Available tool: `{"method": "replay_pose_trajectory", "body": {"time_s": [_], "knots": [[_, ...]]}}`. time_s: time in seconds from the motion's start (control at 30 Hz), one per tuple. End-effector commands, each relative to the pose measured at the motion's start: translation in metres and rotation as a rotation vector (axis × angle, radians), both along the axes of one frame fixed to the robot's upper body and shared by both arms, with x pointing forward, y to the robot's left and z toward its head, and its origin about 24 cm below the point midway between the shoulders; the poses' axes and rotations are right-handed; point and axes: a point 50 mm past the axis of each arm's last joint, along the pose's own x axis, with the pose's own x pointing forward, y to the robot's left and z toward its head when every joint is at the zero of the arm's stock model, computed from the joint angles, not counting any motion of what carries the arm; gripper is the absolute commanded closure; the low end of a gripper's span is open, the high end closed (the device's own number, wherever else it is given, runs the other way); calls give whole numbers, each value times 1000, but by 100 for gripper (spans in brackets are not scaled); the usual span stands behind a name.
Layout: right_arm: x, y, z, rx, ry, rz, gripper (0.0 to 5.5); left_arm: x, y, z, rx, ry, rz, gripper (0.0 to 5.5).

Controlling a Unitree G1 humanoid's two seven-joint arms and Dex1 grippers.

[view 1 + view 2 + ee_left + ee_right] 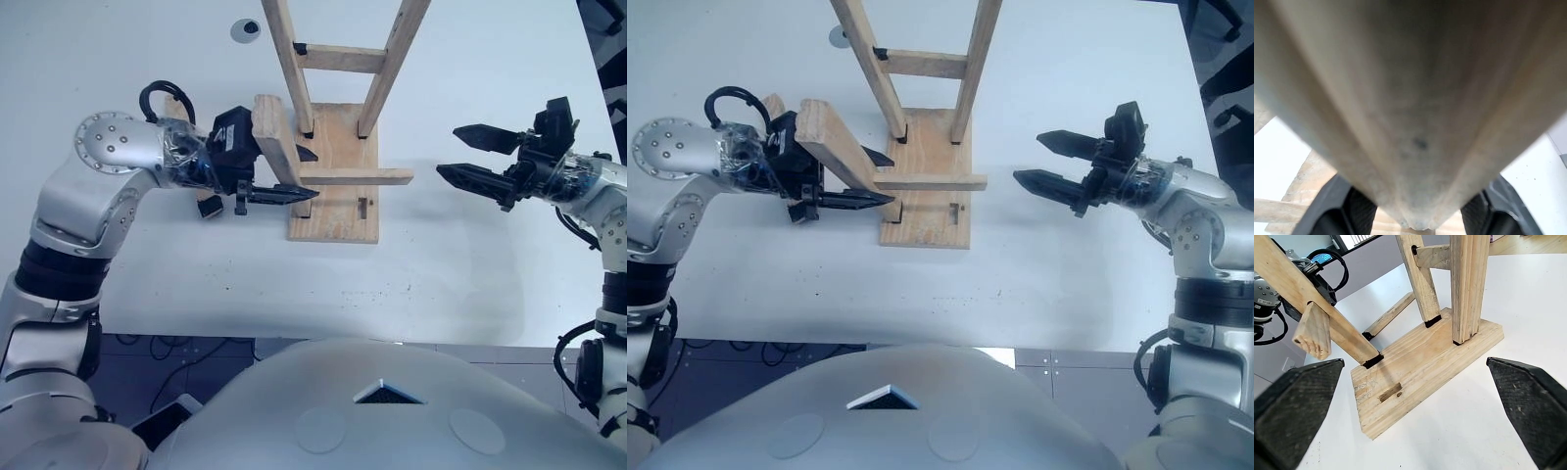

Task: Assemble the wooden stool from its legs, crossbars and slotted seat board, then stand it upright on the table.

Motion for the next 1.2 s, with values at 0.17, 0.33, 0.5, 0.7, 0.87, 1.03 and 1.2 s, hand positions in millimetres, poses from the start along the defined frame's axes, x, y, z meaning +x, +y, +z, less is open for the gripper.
{"method": "replay_pose_trajectory", "body": {"time_s": [0.17,0.33,0.5,0.7,0.87,1.03,1.2], "knots": [[6,2,0,-33,9,-4,10,-74,25,-132,326,708,149,349],[8,-1,1,-47,13,-17,10,-55,37,-122,374,665,138,349],[6,0,-6,-35,20,-41,10,-48,40,-119,458,582,91,349],[8,-1,-13,-19,17,-75,10,-78,27,-129,493,538,32,349],[9,-1,-17,-16,12,-105,10,-71,26,-123,503,474,22,349],[4,0,-26,-8,25,-138,10,-64,27,-118,525,446,7,349],[2,0,-30,-6,32,-163,10,-70,24,-110,564,408,-21,349]]}}
